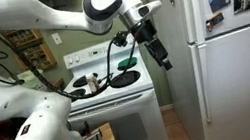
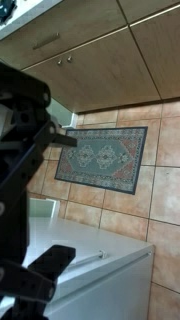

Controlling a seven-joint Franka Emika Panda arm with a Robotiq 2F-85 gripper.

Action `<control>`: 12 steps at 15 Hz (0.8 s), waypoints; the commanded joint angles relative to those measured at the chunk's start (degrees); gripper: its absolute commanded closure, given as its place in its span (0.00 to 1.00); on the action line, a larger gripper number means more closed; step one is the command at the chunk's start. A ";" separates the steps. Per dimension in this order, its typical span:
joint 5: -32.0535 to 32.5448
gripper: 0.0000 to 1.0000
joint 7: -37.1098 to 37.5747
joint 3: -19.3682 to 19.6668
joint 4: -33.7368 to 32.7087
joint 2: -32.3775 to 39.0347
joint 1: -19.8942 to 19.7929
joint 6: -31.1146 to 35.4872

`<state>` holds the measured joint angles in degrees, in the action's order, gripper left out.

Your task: Turn the ketchup bottle to stand on its white lid

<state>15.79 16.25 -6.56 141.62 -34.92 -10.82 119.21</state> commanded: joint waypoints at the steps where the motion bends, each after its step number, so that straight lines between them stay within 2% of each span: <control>1: 0.63 0.00 0.49 0.90 -0.12 0.11 1.09 -0.25; 5: 0.63 0.00 0.49 0.90 -0.13 0.11 1.09 -0.25; 7: -3.65 0.00 -0.69 -0.22 0.90 -0.21 5.08 -1.91; 9: -7.51 0.00 -0.04 -2.05 0.02 0.72 8.63 -5.75; 12: -12.91 0.00 5.33 -7.52 -3.33 3.11 13.13 -18.91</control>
<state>7.05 16.85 -10.32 141.19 -34.06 -1.41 110.06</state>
